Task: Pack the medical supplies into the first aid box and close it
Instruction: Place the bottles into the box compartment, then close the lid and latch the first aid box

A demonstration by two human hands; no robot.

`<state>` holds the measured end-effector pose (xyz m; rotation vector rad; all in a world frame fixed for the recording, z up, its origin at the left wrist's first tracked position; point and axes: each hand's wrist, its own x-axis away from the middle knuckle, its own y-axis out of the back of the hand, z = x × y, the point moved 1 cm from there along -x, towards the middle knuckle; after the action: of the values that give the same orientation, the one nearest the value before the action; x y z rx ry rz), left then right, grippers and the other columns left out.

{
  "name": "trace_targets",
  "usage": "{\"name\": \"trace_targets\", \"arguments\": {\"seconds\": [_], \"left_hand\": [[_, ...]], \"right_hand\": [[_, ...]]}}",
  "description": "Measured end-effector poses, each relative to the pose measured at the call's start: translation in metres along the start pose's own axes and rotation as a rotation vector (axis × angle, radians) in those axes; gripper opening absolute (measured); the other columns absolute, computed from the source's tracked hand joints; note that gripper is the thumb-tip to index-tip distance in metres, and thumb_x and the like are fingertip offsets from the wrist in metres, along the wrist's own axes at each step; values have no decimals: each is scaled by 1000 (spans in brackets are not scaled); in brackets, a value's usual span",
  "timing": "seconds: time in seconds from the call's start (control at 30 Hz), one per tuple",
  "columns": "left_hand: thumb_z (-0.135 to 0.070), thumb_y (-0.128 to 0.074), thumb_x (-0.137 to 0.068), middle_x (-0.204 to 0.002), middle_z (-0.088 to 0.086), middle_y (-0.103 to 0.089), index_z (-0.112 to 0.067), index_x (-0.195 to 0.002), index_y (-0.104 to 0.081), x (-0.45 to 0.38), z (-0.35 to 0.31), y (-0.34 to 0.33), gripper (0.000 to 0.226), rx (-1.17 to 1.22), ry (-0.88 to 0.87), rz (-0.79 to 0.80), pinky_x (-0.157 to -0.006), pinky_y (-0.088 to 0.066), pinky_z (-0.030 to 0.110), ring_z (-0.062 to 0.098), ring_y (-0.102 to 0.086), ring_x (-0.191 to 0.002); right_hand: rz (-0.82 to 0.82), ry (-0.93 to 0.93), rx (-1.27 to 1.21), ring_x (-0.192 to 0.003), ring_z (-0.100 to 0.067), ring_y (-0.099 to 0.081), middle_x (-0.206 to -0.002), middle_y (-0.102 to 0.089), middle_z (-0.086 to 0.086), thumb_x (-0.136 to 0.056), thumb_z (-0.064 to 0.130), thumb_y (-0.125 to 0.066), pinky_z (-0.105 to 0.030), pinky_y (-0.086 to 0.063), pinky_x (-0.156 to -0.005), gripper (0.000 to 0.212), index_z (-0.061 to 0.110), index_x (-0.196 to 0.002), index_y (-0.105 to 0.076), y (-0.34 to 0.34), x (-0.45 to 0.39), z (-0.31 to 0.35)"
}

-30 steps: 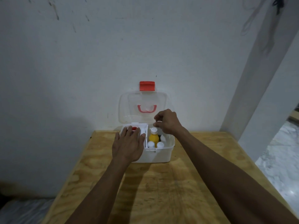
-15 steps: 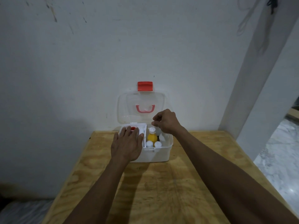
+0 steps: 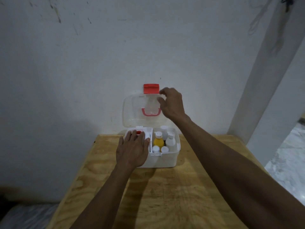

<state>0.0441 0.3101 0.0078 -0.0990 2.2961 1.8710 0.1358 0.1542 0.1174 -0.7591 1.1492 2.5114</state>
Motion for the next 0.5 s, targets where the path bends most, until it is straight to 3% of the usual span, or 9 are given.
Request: {"name": "trace_targets", "arguments": {"seconds": [0.1,0.3,0.5], "left_hand": [[-50,-13,-101,-162,3,-25,-26,-151,-30,0,0,0,58,-1,-5,-12,-120,-13,50,24,-16,-151],[-50,-13,-100,-161,4,-28,-26,-150,-32,-1,1,-1,58,1,-18,-28,-120,-14,50,24,-19,-150],[-48,-17,-101,-160,4,-30,-25,-149,-33,1,-3,3,55,-10,-16,-37,-119,-15,47,25,-22,-149]], "right_hand": [[5,-22,57,-113,-28,-55,-121,-60,-12,-93,22,-64,-38,-47,-93,31,11,-121,-57,-4,-18,7],[113,-182,-44,-95,-30,-63,-107,-67,-10,-93,26,-59,-51,-53,-87,29,18,-118,-47,-16,-38,5],[108,-228,-191,-107,-28,-62,-113,-69,-5,-95,36,-58,-50,-46,-97,32,20,-123,-53,-5,-38,4]]}}
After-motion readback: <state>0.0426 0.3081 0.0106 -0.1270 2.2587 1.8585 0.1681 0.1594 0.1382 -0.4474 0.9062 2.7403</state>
